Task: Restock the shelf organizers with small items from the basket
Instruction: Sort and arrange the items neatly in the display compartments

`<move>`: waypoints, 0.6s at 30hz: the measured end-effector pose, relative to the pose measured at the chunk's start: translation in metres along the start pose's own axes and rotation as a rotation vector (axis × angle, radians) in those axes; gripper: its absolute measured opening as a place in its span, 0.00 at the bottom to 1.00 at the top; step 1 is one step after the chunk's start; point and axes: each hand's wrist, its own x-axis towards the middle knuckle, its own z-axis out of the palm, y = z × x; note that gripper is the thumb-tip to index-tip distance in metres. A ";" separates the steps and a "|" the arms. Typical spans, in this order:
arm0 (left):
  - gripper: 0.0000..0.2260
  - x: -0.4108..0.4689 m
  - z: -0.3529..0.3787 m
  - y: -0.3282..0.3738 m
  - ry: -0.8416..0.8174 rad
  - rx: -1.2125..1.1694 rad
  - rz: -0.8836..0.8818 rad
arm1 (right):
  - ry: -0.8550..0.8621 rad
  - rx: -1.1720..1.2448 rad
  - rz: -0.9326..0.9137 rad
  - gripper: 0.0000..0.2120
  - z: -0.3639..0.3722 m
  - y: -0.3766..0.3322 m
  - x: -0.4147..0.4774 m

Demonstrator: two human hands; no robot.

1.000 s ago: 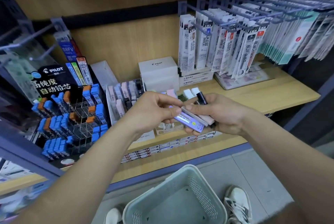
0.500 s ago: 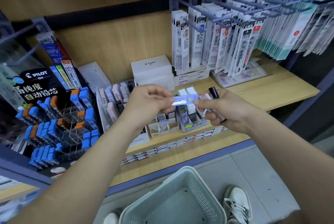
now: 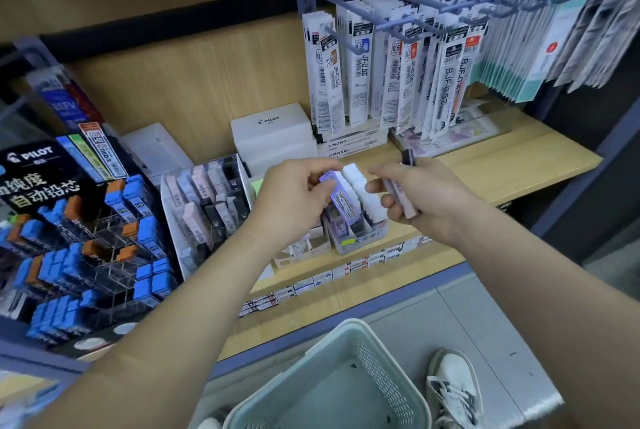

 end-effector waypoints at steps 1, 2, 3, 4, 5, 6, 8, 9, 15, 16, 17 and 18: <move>0.12 0.001 0.002 -0.003 0.009 0.033 0.015 | 0.012 0.038 0.007 0.07 -0.003 -0.001 0.001; 0.12 0.001 0.004 -0.005 0.003 0.085 0.038 | 0.014 0.069 0.012 0.07 -0.006 -0.002 0.002; 0.11 0.000 0.007 -0.007 -0.011 0.165 0.064 | 0.010 0.088 0.019 0.08 -0.009 -0.002 0.003; 0.11 -0.001 0.009 -0.009 -0.027 0.250 0.095 | 0.006 0.098 0.026 0.08 -0.011 -0.001 0.002; 0.11 -0.003 0.011 -0.010 -0.046 0.319 0.122 | 0.004 0.106 0.029 0.09 -0.013 -0.001 0.002; 0.11 -0.003 0.013 -0.012 -0.072 0.373 0.148 | 0.002 0.116 0.029 0.10 -0.014 -0.001 0.001; 0.11 -0.003 0.015 -0.014 -0.124 0.478 0.185 | -0.008 0.142 0.025 0.12 -0.016 -0.001 -0.001; 0.10 -0.001 0.016 -0.015 -0.135 0.526 0.201 | -0.015 0.156 0.026 0.12 -0.016 -0.001 -0.001; 0.11 -0.001 0.025 -0.019 -0.158 0.629 0.236 | -0.037 0.294 0.109 0.12 -0.019 0.001 -0.003; 0.10 -0.002 0.028 -0.020 -0.148 0.648 0.229 | -0.043 0.314 0.126 0.11 -0.019 0.002 -0.003; 0.10 -0.002 0.030 -0.020 -0.132 0.669 0.220 | -0.051 0.332 0.141 0.11 -0.020 0.004 -0.003; 0.09 -0.002 0.032 -0.021 -0.114 0.680 0.213 | -0.061 0.342 0.154 0.11 -0.020 0.005 -0.003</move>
